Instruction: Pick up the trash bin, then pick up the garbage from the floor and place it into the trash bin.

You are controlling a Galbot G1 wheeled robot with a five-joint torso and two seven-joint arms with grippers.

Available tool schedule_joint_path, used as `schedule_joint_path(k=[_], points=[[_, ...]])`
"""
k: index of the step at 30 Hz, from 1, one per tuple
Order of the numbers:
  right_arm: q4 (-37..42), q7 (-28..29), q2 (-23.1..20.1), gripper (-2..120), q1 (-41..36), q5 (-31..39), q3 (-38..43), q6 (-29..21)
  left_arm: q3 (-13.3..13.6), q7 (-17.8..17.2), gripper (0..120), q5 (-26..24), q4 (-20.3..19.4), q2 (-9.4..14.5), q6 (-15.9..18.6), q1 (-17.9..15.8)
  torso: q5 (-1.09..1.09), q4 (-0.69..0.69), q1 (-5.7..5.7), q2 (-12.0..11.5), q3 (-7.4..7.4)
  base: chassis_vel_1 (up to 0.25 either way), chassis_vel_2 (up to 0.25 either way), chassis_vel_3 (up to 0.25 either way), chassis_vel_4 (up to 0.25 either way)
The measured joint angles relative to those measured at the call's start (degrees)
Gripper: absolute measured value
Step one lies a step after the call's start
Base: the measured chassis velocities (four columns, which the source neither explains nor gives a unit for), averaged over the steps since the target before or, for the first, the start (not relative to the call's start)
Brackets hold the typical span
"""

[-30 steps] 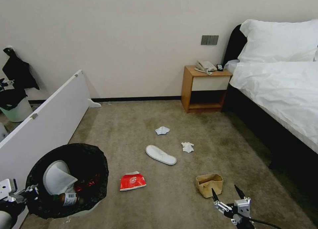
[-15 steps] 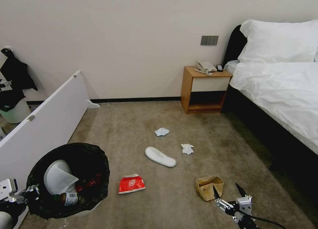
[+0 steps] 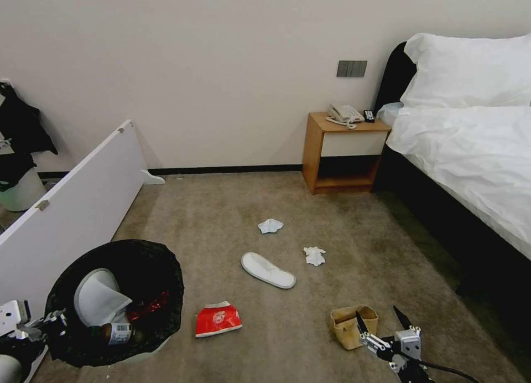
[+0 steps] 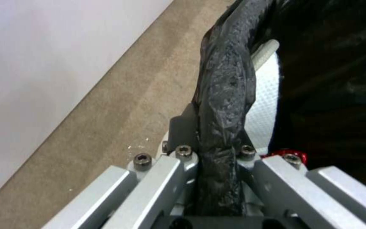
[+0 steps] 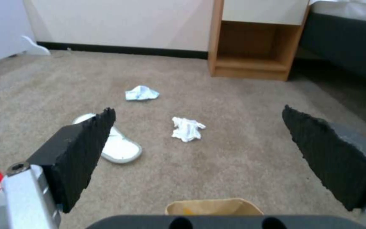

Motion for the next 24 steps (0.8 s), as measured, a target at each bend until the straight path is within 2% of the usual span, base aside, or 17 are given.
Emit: schedule_joint_path(k=[24], points=[[-0.81, -0.16, -0.22, 100, 0.5, 0.08, -0.12, 0.0, 0.22, -0.02, 3, -0.03, -0.17, -0.44, 0.0, -0.01, 0.0, -0.01, 0.0, 0.0, 0.0, -0.067, 0.055, 0.057, -0.061]])
